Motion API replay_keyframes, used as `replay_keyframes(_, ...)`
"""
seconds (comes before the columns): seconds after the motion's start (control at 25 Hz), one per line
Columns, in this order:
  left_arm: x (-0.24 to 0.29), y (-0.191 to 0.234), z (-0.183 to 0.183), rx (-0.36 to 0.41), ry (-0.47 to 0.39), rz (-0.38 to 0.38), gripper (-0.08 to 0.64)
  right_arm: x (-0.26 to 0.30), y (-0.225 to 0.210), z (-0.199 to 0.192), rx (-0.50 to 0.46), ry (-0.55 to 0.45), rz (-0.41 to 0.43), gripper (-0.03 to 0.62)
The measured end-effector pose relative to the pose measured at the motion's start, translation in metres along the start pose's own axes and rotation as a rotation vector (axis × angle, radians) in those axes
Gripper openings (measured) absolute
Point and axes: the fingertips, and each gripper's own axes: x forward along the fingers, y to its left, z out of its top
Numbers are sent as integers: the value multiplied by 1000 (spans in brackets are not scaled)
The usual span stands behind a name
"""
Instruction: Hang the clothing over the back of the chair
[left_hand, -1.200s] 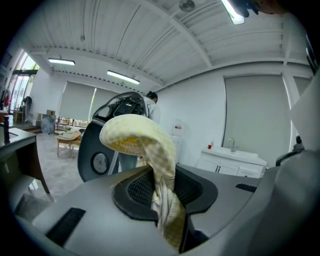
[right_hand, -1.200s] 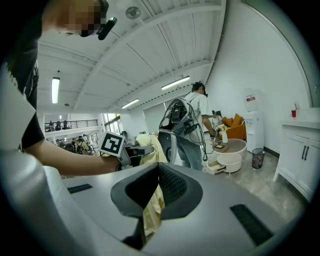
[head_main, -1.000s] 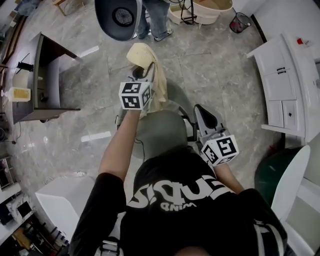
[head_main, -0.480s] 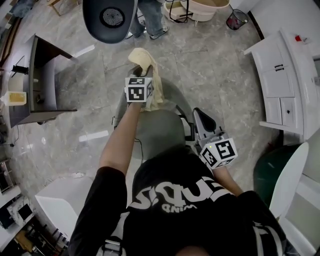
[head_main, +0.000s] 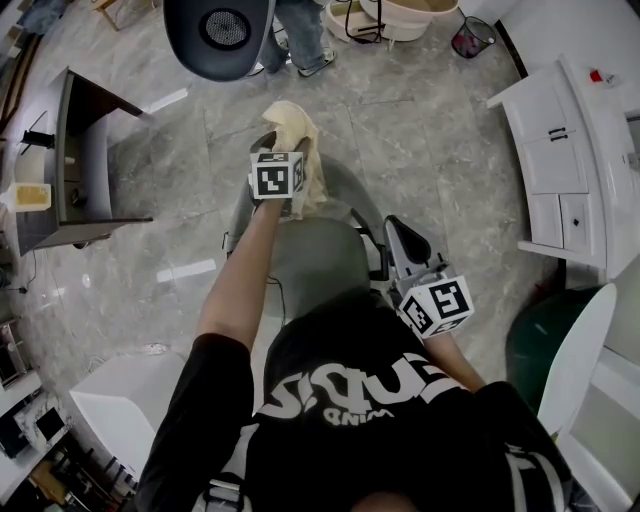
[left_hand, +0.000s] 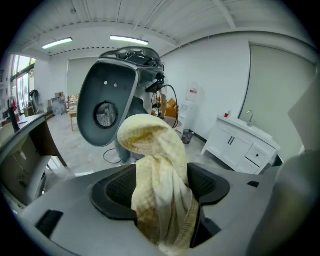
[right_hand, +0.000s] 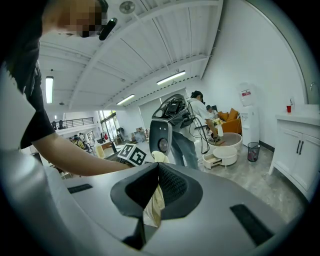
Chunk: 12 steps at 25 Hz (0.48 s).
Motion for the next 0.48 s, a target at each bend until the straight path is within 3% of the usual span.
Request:
replay_keyframes(0.12,-1,2,-3,-23,15,0,364,-1,1,1,1,-1,2,14)
replay_keyframes(0.48,-15,-2,0,-23,-1,-14,410,-1,6,2,-5,-8,13,14)
